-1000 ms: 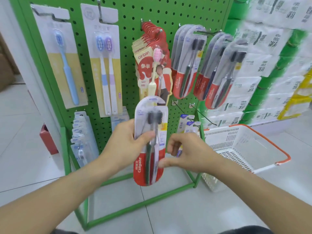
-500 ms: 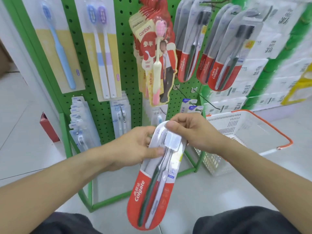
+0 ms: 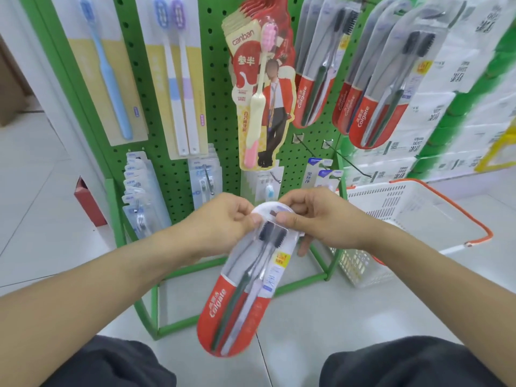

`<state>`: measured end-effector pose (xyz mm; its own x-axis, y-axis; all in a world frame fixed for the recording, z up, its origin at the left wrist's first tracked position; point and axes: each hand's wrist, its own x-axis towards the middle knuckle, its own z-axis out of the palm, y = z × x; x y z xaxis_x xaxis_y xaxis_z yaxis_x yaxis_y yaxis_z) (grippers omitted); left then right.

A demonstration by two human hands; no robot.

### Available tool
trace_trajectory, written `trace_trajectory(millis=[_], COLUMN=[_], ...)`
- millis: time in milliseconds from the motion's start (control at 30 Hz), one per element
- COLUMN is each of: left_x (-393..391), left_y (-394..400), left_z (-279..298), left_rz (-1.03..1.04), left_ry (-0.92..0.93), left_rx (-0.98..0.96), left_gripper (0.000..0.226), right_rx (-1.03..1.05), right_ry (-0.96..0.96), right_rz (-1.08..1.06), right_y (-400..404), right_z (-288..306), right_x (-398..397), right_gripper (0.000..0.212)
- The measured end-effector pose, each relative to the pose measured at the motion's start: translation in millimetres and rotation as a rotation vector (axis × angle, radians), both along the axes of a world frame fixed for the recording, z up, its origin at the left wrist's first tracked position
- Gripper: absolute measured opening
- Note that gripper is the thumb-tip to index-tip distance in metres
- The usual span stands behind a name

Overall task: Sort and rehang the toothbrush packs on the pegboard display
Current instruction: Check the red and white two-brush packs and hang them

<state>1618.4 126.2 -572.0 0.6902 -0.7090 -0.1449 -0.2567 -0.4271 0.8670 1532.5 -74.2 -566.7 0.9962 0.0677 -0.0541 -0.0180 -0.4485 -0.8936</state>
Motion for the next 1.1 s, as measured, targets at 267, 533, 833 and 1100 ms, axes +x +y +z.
trace_trajectory(millis=[267, 533, 833, 1100], left_x=[7, 1, 0, -4], left_y=[4, 2, -2, -2], left_z=[4, 4, 4, 4], left_rz=[0.036, -0.079, 0.084, -0.070], left_ry=[-0.154, -0.042, 0.033, 0.061], left_rx=[-0.022, -0.042, -0.206, -0.240], left_gripper=[0.012, 0.028, 0.033, 0.069], right_rx=[-0.020, -0.186, 0.017, 0.198], right_ry=[-0.066, -0.001, 0.013, 0.036], right_rz=[-0.071, -0.019, -0.143, -0.209], right_y=[0, 4, 1, 0], right_z=[-5, -7, 1, -3], right_x=[4, 2, 3, 2], right_gripper=[0.015, 0.013, 0.026, 0.037])
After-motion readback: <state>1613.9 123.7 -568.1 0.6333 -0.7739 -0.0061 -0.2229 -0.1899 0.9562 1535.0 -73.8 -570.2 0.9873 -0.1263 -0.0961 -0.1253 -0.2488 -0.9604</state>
